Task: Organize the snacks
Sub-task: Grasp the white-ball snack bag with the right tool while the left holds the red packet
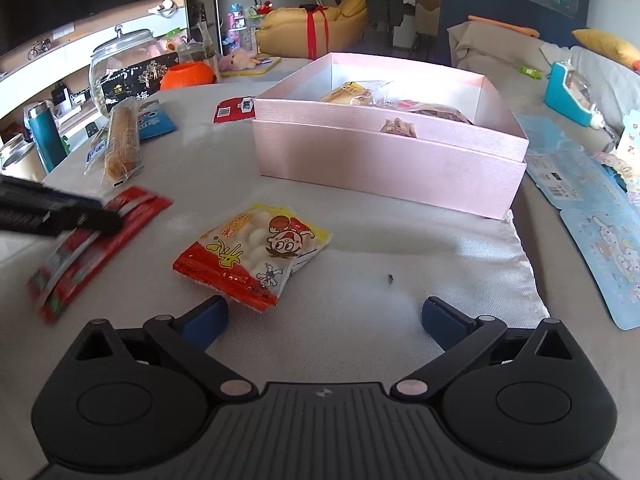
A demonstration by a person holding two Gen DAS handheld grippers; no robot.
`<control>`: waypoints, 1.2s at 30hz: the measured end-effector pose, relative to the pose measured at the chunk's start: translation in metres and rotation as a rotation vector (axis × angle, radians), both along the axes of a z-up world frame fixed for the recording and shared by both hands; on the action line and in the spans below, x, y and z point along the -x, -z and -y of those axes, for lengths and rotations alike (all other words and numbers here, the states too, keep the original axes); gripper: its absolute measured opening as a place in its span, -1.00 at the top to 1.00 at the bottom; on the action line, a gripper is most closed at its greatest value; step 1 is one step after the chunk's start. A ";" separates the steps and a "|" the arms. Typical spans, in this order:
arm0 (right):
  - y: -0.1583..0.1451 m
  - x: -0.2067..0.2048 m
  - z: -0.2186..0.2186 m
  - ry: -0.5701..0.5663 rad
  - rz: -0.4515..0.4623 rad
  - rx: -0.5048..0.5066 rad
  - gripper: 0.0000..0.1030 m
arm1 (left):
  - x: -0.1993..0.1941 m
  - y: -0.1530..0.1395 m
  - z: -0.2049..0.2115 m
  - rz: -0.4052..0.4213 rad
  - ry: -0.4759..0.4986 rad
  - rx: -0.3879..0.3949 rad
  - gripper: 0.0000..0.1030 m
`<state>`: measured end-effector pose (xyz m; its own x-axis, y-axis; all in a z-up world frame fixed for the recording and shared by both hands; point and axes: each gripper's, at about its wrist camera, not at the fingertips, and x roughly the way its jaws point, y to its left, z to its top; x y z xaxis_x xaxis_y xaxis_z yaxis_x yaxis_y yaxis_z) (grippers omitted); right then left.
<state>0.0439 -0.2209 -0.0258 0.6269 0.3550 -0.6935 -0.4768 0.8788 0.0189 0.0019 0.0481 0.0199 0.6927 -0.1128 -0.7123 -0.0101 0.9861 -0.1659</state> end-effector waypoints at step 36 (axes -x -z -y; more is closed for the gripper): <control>-0.012 -0.036 -0.046 0.040 -0.049 -0.023 -0.83 | 0.016 0.004 0.038 -0.028 0.151 -0.080 -0.38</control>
<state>0.0800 -0.1752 -0.0141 0.6062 0.3465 -0.7158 -0.4395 0.8961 0.0616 -0.0143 0.0100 0.0155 0.6520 -0.1563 -0.7420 0.1358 0.9868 -0.0886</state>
